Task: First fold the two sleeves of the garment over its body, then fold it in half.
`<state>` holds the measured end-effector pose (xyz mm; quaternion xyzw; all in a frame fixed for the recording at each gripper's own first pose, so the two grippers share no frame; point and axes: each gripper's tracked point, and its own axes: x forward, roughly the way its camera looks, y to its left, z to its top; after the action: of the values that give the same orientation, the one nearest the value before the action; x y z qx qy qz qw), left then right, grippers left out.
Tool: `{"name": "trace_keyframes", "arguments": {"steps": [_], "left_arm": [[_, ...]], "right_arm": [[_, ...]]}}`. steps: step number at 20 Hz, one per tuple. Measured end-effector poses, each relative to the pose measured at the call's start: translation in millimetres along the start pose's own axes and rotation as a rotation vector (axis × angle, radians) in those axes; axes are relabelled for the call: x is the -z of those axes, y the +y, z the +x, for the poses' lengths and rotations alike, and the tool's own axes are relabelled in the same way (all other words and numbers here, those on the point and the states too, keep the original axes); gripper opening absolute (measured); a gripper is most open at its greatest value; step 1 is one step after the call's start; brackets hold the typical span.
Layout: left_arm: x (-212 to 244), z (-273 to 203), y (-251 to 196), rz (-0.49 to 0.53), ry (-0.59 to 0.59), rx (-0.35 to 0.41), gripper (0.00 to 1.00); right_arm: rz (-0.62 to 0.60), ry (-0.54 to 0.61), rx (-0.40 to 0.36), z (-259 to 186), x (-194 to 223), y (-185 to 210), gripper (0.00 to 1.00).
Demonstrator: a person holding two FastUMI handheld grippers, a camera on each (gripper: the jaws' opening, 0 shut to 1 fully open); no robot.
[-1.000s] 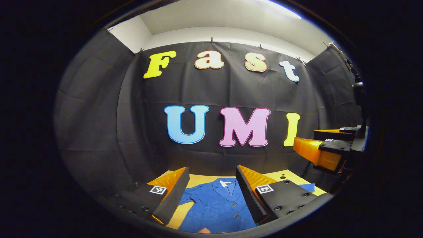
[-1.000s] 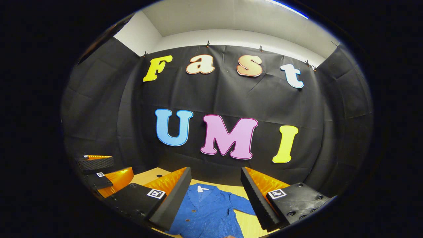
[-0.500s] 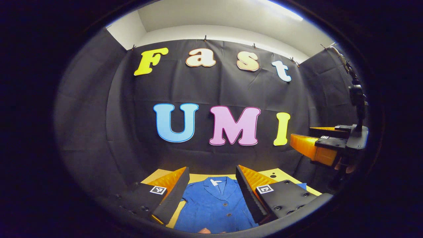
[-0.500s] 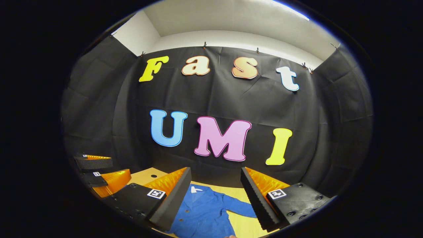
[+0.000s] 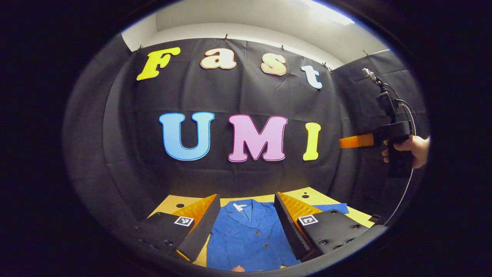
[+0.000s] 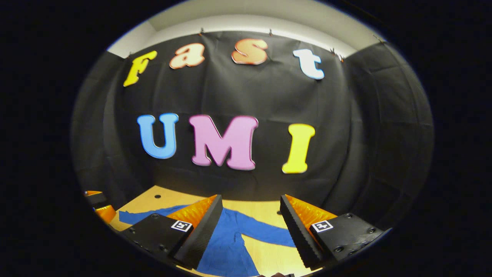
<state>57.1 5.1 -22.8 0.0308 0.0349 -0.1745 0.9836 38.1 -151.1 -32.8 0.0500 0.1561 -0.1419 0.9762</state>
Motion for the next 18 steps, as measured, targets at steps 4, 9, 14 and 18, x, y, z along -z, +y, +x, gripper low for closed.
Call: {"name": "trace_keyframes", "arguments": {"steps": [4, 9, 14, 18], "left_arm": [[5.6, 23.2, 15.8, -0.011, 0.020, -0.069, 0.81], [17.7, 50.9, 12.6, -0.005, 0.076, -0.175, 0.82], [36.7, 68.8, -1.2, -0.016, 0.147, -0.208, 0.81], [47.9, 75.0, -3.5, -0.037, 0.203, -0.235, 0.81]], "right_arm": [[0.104, 0.388, 0.052, 65.0, 88.0, -67.8, 0.96], [0.268, 0.792, 0.159, 143.1, 210.2, -145.8, 0.99], [0.291, 1.099, 0.313, 162.9, 327.1, -211.5, 1.00], [0.327, 1.222, 0.362, 169.2, 386.9, -234.5, 0.99]]}}
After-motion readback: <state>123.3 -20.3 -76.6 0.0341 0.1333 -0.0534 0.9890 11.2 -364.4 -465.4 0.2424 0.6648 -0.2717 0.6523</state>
